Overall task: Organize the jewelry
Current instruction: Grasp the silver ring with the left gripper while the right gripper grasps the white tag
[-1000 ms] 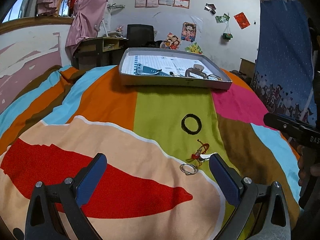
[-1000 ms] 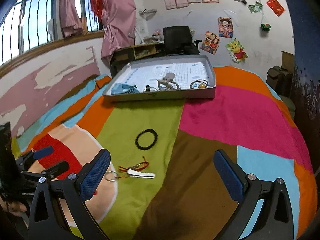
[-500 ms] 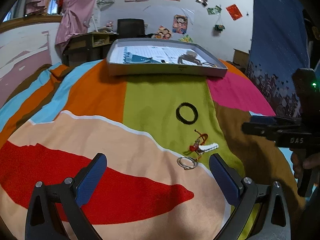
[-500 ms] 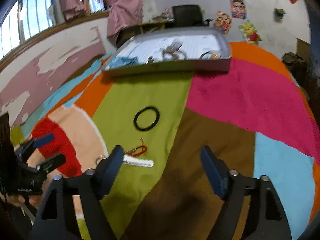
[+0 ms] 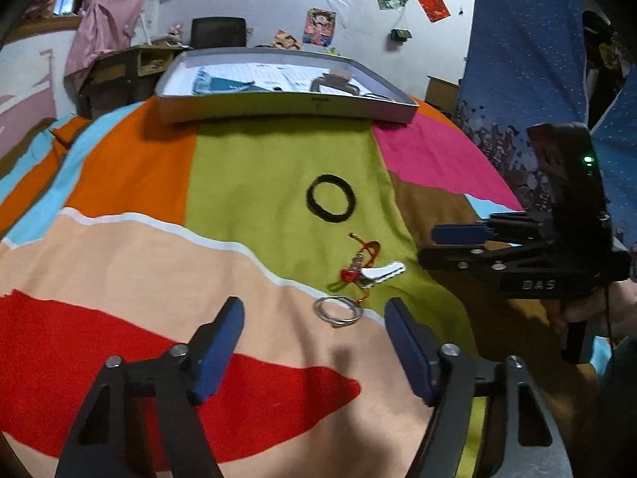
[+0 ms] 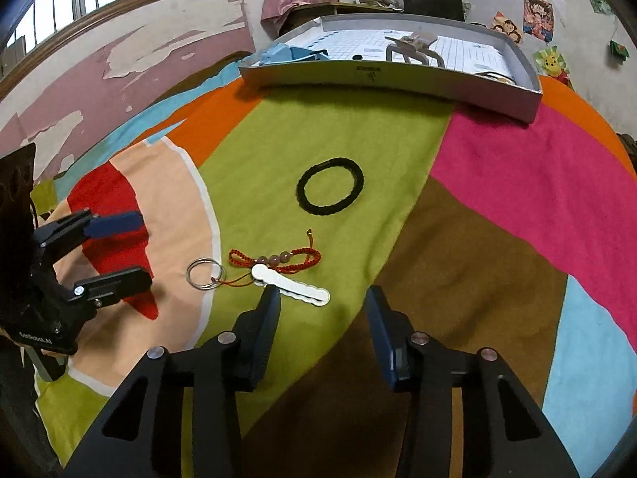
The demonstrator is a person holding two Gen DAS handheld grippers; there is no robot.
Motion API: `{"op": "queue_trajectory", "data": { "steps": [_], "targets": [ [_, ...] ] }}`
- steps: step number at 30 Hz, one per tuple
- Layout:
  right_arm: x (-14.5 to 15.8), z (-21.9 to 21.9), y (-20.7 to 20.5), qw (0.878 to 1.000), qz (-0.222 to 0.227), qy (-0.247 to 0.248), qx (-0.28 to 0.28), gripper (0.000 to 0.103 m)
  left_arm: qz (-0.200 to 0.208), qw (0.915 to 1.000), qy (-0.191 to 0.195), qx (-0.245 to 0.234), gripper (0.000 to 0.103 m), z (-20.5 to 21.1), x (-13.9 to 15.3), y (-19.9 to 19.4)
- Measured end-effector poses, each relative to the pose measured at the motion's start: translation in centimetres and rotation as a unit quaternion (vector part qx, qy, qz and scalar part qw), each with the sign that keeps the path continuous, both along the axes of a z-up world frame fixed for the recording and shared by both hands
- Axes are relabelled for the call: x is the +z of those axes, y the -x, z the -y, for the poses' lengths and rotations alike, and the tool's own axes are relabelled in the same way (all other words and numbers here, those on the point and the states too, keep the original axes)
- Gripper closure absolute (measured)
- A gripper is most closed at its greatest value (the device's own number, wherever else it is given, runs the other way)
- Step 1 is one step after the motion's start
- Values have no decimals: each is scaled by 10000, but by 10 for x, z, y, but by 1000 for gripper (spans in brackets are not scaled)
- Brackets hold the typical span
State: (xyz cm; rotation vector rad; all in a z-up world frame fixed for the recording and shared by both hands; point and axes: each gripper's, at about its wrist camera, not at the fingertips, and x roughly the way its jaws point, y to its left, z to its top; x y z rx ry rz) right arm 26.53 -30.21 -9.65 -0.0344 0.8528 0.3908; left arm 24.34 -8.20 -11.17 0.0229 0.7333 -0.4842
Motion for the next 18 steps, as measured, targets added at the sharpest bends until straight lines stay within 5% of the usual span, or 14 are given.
{"op": "queue_trajectory", "data": {
  "steps": [4, 11, 18],
  "targets": [
    [-8, -4, -11, 10000, -61, -36, 70, 72, -126, 9997, 51, -188, 51, 6, -5, -4],
    [-22, -8, -30, 9992, -259, -296, 67, 72, -423, 9985, 2, -351, 65, 16, -18, -13],
    [-36, -5, -36, 9905, -768, -1073, 386, 72, -657, 9973, 171, -297, 85, 9, -23, -19]
  ]
}}
